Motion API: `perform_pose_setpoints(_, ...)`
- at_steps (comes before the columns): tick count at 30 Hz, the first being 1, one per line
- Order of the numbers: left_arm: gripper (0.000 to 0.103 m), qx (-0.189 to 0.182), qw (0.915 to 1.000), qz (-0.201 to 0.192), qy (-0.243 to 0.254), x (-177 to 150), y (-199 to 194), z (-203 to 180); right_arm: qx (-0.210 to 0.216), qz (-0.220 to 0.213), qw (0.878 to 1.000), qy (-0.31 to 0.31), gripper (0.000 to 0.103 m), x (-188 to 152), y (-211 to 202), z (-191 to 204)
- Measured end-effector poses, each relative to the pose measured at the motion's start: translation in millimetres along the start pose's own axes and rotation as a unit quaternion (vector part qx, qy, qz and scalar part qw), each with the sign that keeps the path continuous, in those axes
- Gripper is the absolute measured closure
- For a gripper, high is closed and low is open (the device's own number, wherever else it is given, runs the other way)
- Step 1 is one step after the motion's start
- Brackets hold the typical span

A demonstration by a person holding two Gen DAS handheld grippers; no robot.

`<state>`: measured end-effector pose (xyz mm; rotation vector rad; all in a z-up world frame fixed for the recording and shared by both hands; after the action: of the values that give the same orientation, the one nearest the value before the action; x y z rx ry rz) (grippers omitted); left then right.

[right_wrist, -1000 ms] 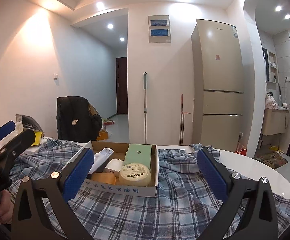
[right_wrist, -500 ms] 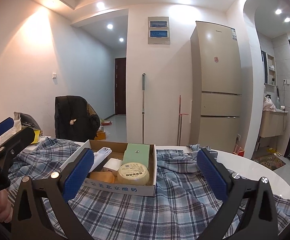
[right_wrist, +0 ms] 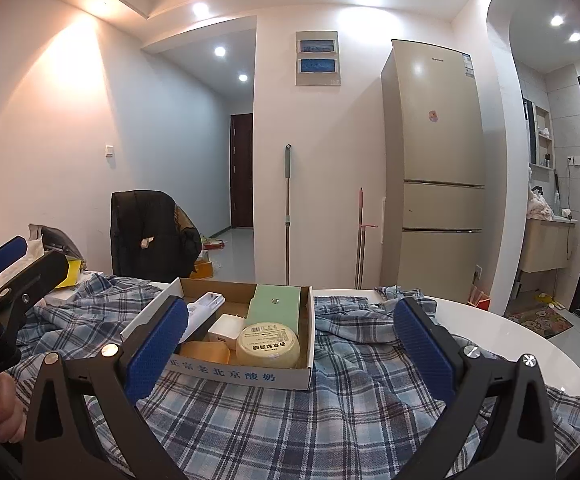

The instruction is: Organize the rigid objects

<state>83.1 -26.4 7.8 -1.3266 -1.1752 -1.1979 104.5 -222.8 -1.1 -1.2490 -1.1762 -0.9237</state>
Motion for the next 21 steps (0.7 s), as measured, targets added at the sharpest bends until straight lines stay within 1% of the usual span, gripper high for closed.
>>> perform_pose_setpoints(9, 0.000, -0.002, 1.0000, 0.001, -0.003, 0.2, 0.3, 0.7, 0.001, 0.002, 1.000, 0.000, 0.001, 0.1, 0.0, 0.2)
perform_pose_setpoints(14, 0.000, 0.000, 1.0000, 0.009, -0.004, -2.2, 3.8, 1.8, 0.002, 0.001, 1.000, -0.001, 0.001, 0.0, -0.1, 0.9)
perform_pose_setpoints(21, 0.000, 0.000, 1.0000, 0.006, 0.000, -2.4, 4.7, 2.1, 0.003, 0.000, 1.000, -0.002, 0.001, 0.3, 0.3, 1.3)
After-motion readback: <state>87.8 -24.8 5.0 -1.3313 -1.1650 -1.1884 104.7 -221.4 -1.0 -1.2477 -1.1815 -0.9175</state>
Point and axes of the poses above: each gripper's, at about its wrist camera, not at the fingertips, and y roughly the way its jaws point, z to its left, x to its top, the point moved 2 cm from there along y, roughly the way its jaws point, and after that the axes turned 2 degrees about -y, right-handed, at the moved point
